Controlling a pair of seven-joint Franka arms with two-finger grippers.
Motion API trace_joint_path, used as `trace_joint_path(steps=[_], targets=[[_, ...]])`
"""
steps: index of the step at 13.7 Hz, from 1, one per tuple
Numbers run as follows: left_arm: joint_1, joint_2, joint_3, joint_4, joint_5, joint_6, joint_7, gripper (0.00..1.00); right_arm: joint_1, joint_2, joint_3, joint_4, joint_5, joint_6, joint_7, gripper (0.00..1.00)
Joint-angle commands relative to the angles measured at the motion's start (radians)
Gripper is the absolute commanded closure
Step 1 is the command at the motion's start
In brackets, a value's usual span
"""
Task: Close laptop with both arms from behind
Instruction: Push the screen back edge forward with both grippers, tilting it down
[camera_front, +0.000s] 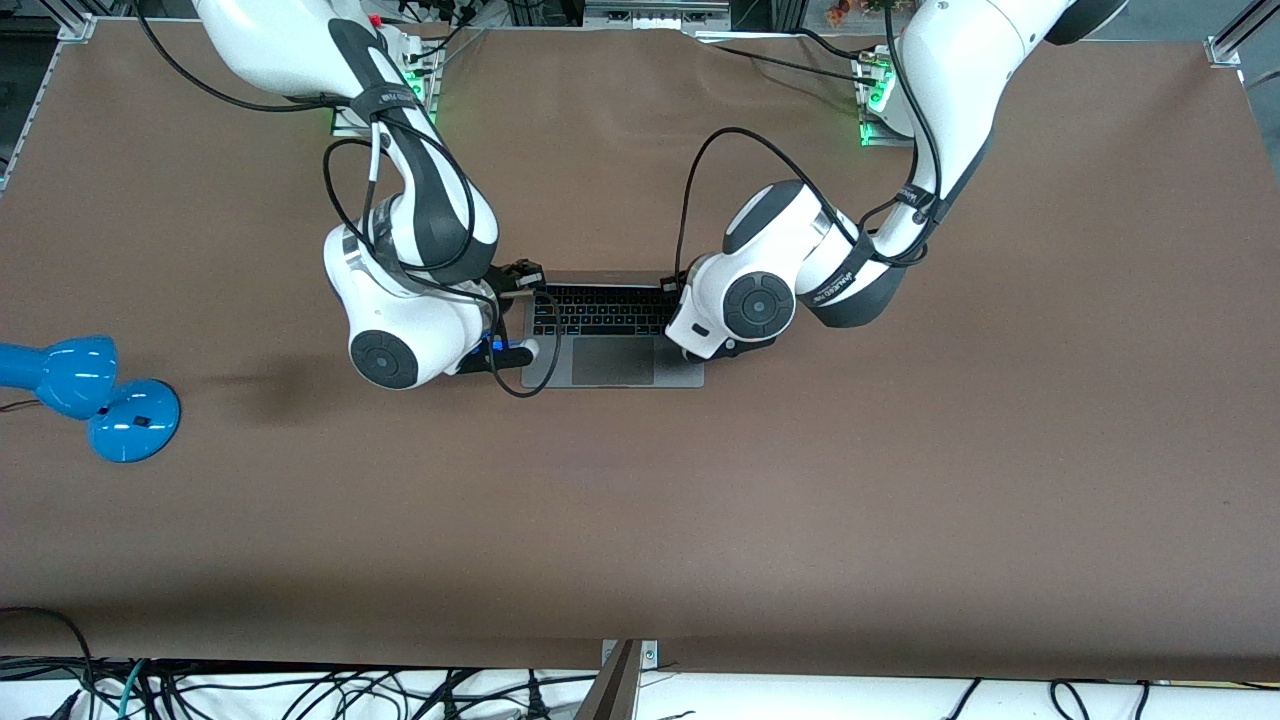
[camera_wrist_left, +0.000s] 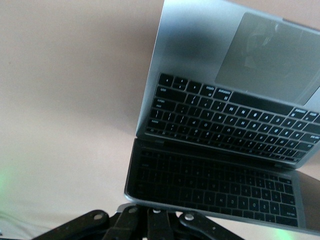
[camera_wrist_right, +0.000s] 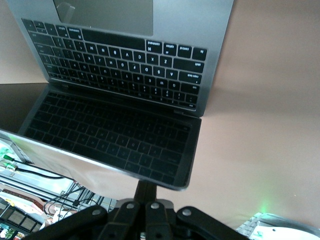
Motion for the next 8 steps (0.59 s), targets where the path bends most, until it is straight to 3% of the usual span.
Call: trace_joint_path(steps=[1, 8], targets=[[-0.017, 0.031, 0.012, 0.030, 0.041, 0.010, -0.007, 1.00, -0.007, 0.031, 0.006, 0.046, -0.015, -0.001, 0.000, 1.00], [-0.050, 0.079, 0.043, 0.063, 0.075, 0.026, -0.011, 1.00, -0.011, 0.049, 0.004, 0.047, -0.020, 0.045, -0.005, 1.00]])
